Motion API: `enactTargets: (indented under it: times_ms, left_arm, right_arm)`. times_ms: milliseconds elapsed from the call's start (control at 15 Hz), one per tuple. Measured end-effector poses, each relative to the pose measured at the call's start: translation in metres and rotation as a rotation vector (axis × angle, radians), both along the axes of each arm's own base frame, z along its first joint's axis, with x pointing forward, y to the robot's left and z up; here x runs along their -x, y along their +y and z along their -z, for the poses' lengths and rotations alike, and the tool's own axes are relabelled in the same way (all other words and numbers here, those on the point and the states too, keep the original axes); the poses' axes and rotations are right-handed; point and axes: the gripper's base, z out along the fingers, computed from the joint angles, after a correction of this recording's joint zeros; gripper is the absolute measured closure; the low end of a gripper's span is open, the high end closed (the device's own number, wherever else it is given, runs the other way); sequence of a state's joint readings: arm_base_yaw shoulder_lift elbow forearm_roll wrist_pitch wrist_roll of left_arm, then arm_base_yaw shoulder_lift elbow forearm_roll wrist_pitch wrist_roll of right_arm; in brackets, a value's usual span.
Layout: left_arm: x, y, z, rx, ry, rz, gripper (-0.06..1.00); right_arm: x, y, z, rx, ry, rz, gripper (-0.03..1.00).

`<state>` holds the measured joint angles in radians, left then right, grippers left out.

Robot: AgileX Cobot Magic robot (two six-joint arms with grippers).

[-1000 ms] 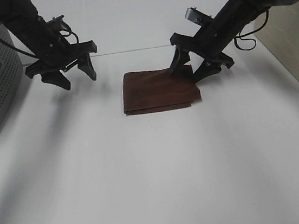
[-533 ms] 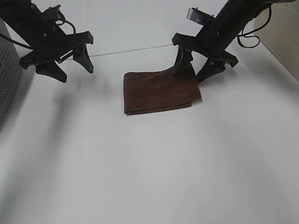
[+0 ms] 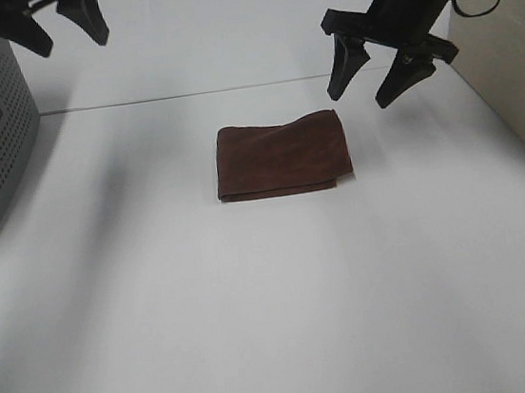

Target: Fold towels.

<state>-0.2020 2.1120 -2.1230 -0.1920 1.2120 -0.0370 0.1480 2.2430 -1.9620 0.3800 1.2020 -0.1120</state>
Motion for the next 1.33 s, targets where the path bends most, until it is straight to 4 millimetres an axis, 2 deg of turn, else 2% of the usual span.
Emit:
enactTargets:
  times_ms: [67,133,200,333,467,667,733,933,1067,1133,1333]
  left_arm:
    - [0.009,0.004,-0.020,-0.008,-0.043,-0.014,0.27]
    - [0.031,0.010,-0.053,-0.018,-0.104,-0.023,0.27]
    - [0.048,0.014,-0.067,-0.020,-0.122,-0.024,0.27]
    - [0.087,0.022,-0.077,-0.035,-0.104,-0.023,0.27]
    - [0.130,0.032,-0.076,-0.051,-0.069,-0.023,0.27]
    - [0.200,0.046,-0.058,-0.067,0.001,-0.021,0.27]
    - [0.212,0.049,-0.058,-0.066,-0.003,-0.021,0.27]
    - [0.279,0.063,-0.035,-0.068,0.002,-0.023,0.27]
    - [0.320,0.072,-0.022,-0.063,-0.041,-0.016,0.27]
    - [0.348,0.077,-0.012,-0.064,-0.081,-0.001,0.27]
    - [0.392,0.087,0.010,-0.067,-0.186,0.035,0.27]
  right_arm:
    - [0.004,0.002,-0.011,0.051,-0.027,-0.009,0.30]
    - [0.019,0.008,-0.031,0.161,-0.072,-0.035,0.30]
    - [0.030,0.015,-0.041,0.203,-0.090,-0.058,0.30]
    - [0.058,0.023,-0.060,0.242,-0.110,-0.097,0.30]
    - [0.090,0.025,-0.072,0.248,-0.102,-0.127,0.30]
    - [0.147,0.008,-0.089,0.253,-0.090,-0.123,0.30]
    - [0.157,0.005,-0.088,0.262,-0.078,-0.123,0.30]
    - [0.227,-0.019,-0.094,0.269,-0.080,-0.125,0.30]
    - [0.273,-0.034,-0.087,0.261,-0.112,-0.117,0.30]
    - [0.303,-0.044,-0.082,0.251,-0.153,-0.109,0.30]
    - [0.357,-0.064,-0.063,0.258,-0.239,-0.099,0.30]
